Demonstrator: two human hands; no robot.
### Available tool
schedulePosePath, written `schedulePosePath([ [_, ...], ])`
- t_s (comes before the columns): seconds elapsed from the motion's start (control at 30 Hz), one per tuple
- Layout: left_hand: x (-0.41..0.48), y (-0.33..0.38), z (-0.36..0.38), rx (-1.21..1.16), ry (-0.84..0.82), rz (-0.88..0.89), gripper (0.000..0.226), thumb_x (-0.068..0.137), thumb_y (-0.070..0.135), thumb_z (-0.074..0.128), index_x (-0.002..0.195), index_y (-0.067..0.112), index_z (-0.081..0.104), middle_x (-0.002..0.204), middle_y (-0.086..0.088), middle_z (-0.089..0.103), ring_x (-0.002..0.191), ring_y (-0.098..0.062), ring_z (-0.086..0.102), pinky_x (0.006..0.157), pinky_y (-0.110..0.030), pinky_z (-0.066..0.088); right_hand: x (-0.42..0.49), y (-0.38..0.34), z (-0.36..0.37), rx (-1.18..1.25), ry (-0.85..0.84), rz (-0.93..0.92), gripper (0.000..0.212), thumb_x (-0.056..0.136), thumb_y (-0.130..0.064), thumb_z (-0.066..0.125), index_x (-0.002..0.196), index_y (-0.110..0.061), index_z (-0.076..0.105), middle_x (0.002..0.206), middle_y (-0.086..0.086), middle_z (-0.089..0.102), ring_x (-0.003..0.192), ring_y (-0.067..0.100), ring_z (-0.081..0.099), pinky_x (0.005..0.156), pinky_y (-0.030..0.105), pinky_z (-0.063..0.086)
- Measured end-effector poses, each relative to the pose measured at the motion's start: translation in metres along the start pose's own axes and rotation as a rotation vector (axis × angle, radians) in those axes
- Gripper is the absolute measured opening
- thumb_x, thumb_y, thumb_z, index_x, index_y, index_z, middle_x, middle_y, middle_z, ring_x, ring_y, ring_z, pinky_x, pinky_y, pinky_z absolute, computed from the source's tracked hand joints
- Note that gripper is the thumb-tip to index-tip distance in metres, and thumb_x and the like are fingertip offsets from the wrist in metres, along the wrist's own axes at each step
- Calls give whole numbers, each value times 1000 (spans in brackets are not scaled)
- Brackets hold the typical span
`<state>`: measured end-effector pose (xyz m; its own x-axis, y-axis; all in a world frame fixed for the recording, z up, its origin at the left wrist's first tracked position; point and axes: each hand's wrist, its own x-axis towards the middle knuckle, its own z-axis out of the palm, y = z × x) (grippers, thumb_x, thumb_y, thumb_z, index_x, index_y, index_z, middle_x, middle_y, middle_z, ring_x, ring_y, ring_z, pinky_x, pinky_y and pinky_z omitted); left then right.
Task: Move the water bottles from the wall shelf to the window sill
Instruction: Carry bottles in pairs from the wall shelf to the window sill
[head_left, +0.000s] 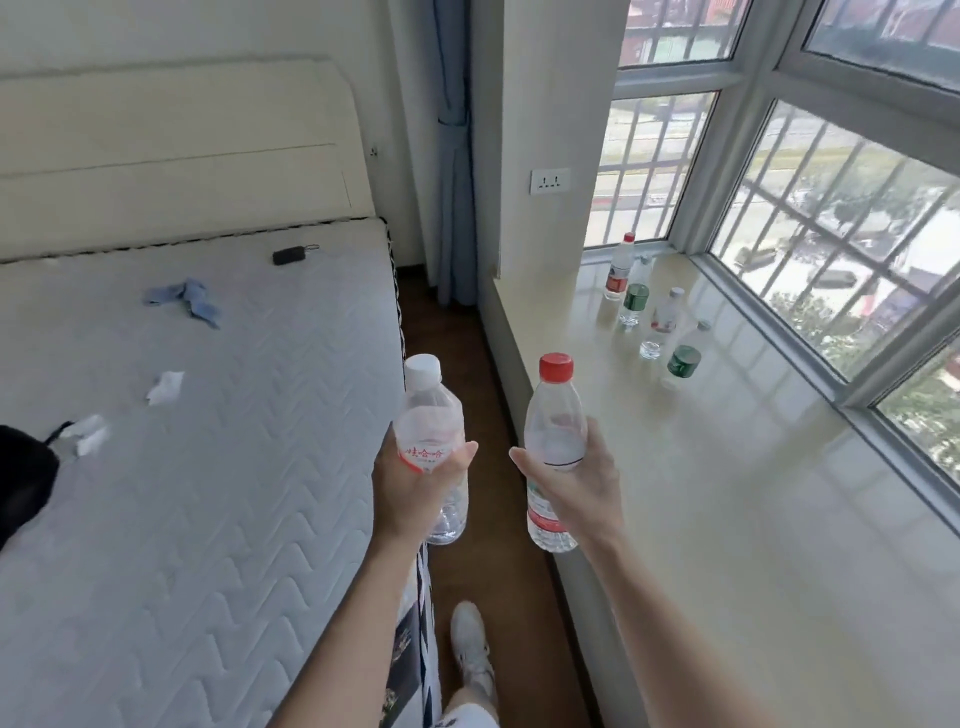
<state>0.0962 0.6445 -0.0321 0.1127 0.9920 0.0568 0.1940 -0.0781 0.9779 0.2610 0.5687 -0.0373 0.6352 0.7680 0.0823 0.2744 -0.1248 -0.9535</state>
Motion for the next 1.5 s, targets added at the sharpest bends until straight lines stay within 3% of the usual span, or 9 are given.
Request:
schedulePosePath([
  [0.17,108,-2,8,-28,12,1,70,58,51,79,120,23,58,109,4,68,100,-16,67,84,-28,58,98,-12,54,24,-50,-9,47,69,-38,88,103,-29,56,89,-12,67,82,6,67,72,27,56],
  [0.33,208,1,16,-16,-27,14,64,61,45,80,118,26,58,105,7,67,98,-12,66,75,-12,53,185,-29,105,46,-67,-37,49,71,-35,87,107,-28,56,94,-10,66,86,3,65,69,16,51],
  [0.43,253,1,24,-3,-46,6,63,62,46,80,118,29,56,105,11,66,98,-9,65,73,-10,51,224,-34,124,51,-69,-36,50,71,-33,88,109,-30,56,97,-13,66,89,2,65,70,10,49],
  [0.63,325,-6,48,-10,-72,-12,62,60,44,81,117,31,57,104,11,67,98,-8,66,81,-23,55,293,-25,144,46,-29,-4,53,69,-37,87,112,-27,58,99,-12,66,92,6,66,77,26,54],
  [0.9,428,-22,107,11,-197,-4,69,60,52,79,121,29,56,106,9,67,102,-9,65,88,-32,58,400,2,160,49,10,30,47,71,-33,88,106,-29,58,95,-10,66,89,6,65,76,28,54],
  [1.07,506,-18,168,46,-287,6,74,61,54,82,126,36,52,113,11,65,108,-7,63,91,-31,56,488,14,158,69,46,60,50,72,-33,87,111,-31,57,97,-16,65,92,0,63,76,21,52],
  [1.17,554,-6,205,34,-329,5,66,66,39,88,121,45,52,110,18,65,105,6,61,83,-14,51,548,15,157,75,57,71,54,72,-34,87,116,-28,57,100,-16,65,95,0,63,77,18,51],
  [1.3,612,6,252,-17,-378,-18,74,59,48,87,125,32,56,112,8,69,108,-8,65,90,-31,55,621,15,150,59,80,98,51,71,-33,87,111,-31,56,97,-15,65,92,-2,62,73,16,48],
  [1.5,666,18,313,-17,-493,-26,60,65,27,91,114,37,59,105,12,69,99,1,65,75,-11,51,683,26,129,15,171,182,44,71,-29,86,103,-25,56,87,-12,63,81,0,61,67,13,44],
])
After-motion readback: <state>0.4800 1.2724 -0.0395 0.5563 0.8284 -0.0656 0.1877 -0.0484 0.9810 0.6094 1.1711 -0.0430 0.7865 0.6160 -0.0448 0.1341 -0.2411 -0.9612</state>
